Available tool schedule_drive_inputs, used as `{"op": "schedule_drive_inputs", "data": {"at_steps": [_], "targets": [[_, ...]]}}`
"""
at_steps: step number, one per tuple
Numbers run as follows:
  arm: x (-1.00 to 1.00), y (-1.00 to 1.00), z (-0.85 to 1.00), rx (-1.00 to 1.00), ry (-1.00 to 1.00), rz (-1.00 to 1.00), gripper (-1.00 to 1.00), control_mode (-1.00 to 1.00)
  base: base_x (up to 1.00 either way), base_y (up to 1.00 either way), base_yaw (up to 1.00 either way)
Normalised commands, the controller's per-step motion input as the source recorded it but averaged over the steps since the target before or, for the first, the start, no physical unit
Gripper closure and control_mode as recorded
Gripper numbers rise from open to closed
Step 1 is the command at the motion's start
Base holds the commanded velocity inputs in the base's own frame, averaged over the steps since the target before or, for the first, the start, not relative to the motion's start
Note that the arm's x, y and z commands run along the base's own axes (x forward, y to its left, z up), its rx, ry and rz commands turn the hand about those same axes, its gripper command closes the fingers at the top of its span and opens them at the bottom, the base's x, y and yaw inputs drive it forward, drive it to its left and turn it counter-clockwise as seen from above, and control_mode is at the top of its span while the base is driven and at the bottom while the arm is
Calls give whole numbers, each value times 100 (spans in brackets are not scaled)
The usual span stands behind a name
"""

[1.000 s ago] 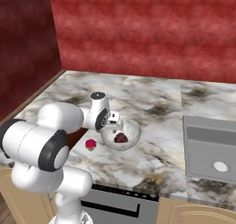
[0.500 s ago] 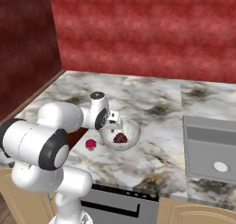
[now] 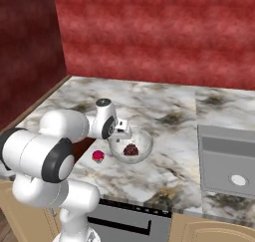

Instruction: Place the bowl with cake and the cupcake onto the tray.

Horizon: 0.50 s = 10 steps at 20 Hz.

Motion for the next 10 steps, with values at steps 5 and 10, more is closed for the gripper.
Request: {"op": "schedule_drive_inputs", "data": {"at_steps": [5,10], "targets": [[-2,6,9,-3,-3,0,100,-100,0,0,0],[-10,1,63,0,-13,0,100,-100,0,0,0]]}}
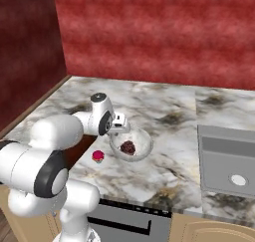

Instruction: Place the bowl with cake and the cupcake onto the tray.

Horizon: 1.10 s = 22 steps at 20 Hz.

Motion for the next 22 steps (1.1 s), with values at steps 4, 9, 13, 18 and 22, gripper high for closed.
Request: {"op": "schedule_drive_inputs", "data": {"at_steps": [4,9,13,18,22], "targets": [[-16,2,74,0,-20,2,100,-100,0,0,0],[-22,29,57,-6,-26,7,100,-100,0,0,0],[-15,82,22,-11,-17,10,100,-100,0,0,0],[-7,96,6,-13,-12,9,100,-100,0,0,0],[-1,98,8,-13,-5,8,100,-100,0,0,0]]}}
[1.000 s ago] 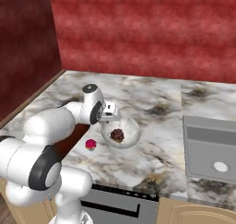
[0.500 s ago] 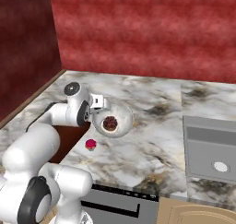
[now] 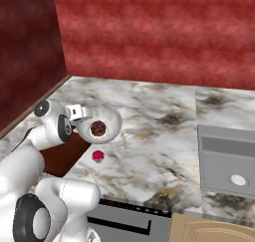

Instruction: Place the bowl with cake and the cupcake onto the tray.

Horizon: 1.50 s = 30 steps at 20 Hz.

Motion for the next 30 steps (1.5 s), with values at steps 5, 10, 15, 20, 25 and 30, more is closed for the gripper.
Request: {"op": "schedule_drive_inputs", "data": {"at_steps": [5,10,15,20,25,30], "targets": [[0,95,11,-16,-1,7,100,-100,0,0,0],[12,88,4,-18,4,5,100,-100,0,0,0],[25,51,0,-20,16,8,100,-100,0,0,0],[2,24,-2,-15,10,3,100,-100,0,0,0],[-16,28,-34,-21,4,2,100,-100,0,0,0],[-5,9,-34,-12,3,3,100,-100,0,0,0]]}}
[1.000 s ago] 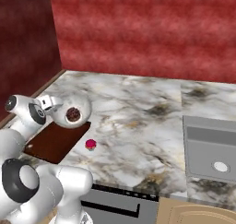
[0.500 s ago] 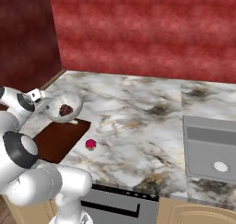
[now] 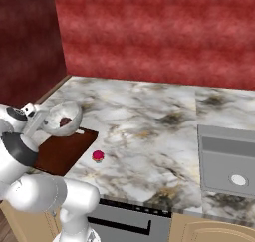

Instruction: Place the bowl with cake and the cupcake onto the tray.

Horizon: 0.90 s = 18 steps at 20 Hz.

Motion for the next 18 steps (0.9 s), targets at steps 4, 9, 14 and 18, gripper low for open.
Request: {"op": "schedule_drive_inputs", "data": {"at_steps": [4,9,14,18], "targets": [[-2,0,-36,-6,7,4,100,-100,0,0,0],[0,0,-27,2,12,2,100,-100,0,0,0],[0,0,-8,9,7,1,100,-100,0,0,0],[0,-6,-5,14,2,0,100,-100,0,0,0]]}}
